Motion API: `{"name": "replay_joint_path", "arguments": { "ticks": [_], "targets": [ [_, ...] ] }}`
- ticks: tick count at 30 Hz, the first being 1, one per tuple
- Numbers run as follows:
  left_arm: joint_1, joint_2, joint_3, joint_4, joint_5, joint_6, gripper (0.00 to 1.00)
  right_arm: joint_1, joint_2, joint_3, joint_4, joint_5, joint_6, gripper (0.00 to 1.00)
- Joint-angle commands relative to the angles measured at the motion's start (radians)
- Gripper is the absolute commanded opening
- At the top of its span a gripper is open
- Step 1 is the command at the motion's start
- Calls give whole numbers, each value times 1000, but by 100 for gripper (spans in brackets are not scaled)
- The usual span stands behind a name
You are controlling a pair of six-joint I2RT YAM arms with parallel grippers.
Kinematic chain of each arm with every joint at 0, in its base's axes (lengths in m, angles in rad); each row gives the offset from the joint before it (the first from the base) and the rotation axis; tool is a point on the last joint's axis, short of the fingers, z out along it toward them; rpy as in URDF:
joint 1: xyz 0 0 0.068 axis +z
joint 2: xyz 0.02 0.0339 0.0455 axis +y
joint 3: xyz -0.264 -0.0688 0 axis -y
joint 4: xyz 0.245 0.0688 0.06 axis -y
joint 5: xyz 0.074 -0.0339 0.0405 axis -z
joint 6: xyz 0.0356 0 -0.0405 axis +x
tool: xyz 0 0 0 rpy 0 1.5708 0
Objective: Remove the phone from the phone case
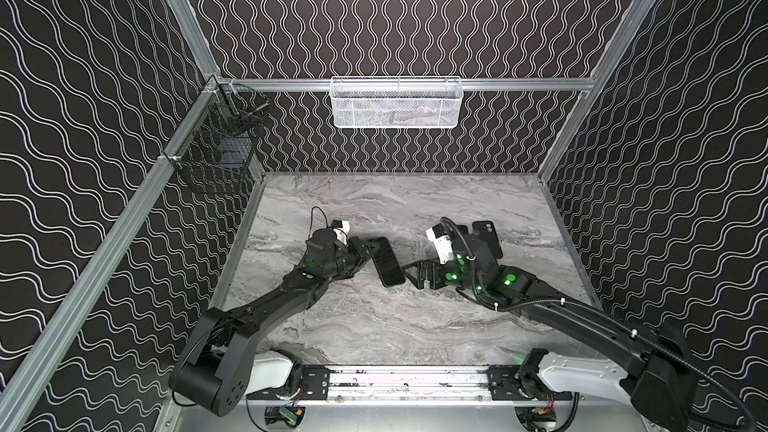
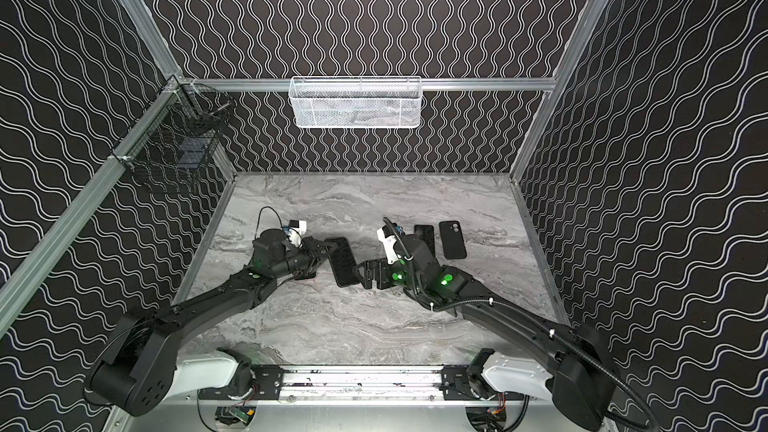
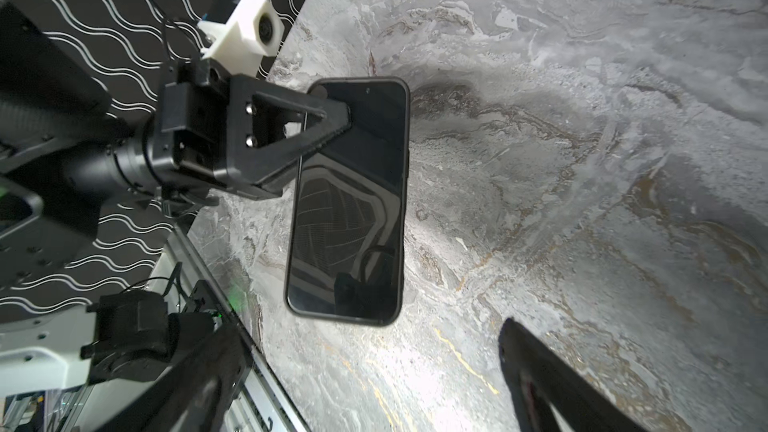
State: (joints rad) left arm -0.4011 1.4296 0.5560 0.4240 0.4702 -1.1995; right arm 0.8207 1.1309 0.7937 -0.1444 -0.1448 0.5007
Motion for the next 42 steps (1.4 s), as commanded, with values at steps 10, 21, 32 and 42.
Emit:
{"name": "replay_joint_path", "arguments": {
  "ticks": [10,21,32,42],
  "targets": [
    [-1,-79,-108,278,-116,-148,0,-20,-93,-188,287,-169,105,98],
    [-38,-191,-177,361,-327,-192,0,-22,-5,-375,816,-246,346,91],
    [-95,-176,-217,486,-428,-196,0,5,123,-409,1153,-237,458,79],
    [-155,-91,-244,627,-484,-251,0,31,287,-375,1282,-235,479,67]
  ]
}}
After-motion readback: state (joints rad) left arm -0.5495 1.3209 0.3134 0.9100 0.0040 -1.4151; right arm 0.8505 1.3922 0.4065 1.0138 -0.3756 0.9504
